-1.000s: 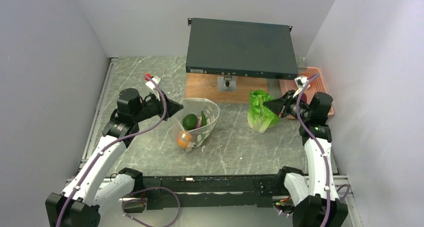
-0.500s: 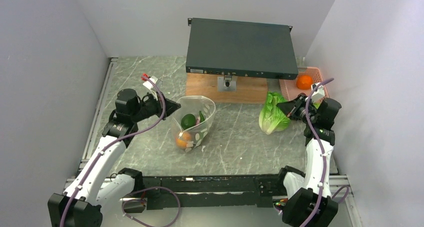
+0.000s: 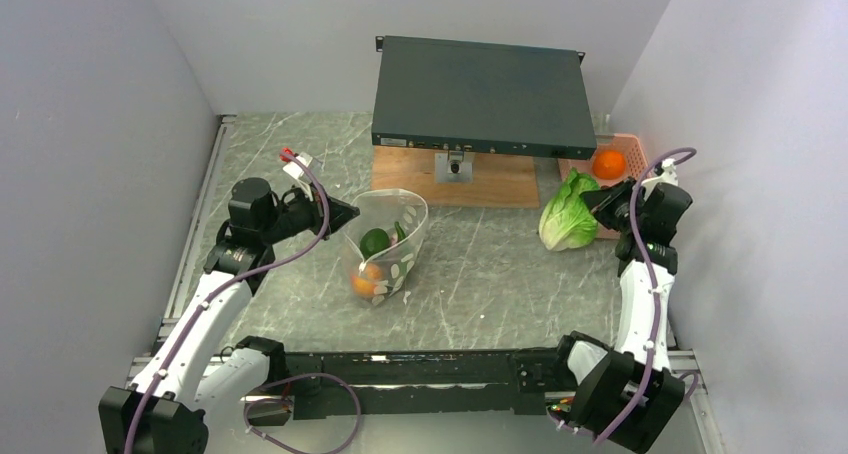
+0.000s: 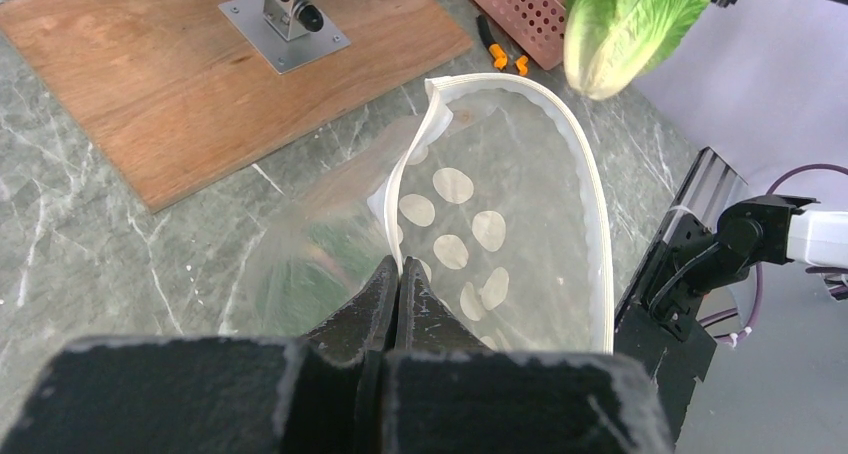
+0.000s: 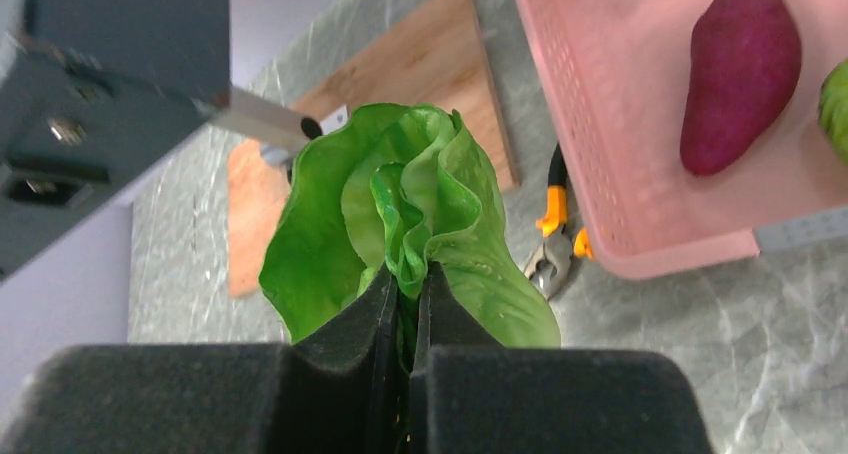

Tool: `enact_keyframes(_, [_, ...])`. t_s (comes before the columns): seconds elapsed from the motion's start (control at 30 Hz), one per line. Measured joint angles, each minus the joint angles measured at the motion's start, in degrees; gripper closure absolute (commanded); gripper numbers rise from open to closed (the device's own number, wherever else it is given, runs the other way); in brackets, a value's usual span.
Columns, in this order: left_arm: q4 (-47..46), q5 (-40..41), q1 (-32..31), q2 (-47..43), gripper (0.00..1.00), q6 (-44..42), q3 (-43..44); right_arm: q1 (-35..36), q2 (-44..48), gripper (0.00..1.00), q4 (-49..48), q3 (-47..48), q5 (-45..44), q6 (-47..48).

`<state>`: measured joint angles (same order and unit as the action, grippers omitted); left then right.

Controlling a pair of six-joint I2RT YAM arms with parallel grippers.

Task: Open the zip-top bag and remove the fake food
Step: Place the fake vegetable in the bin.

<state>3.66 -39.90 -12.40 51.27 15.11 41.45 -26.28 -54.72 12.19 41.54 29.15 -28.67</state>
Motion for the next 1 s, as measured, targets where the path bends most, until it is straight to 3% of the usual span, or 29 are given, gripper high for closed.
enact_keyframes(0.53, [0.0, -0.8, 0.4, 0.0, 1.00, 0.2, 0.0, 0.0, -12.0, 1.00, -8.8, 10.7, -11.2, -3.5])
enact_keyframes(1.0, [0.1, -0.8, 0.6, 0.0, 1.00, 0.2, 0.0, -0.1, -24.8, 1.00, -14.7, 20.0, -14.8, 1.3])
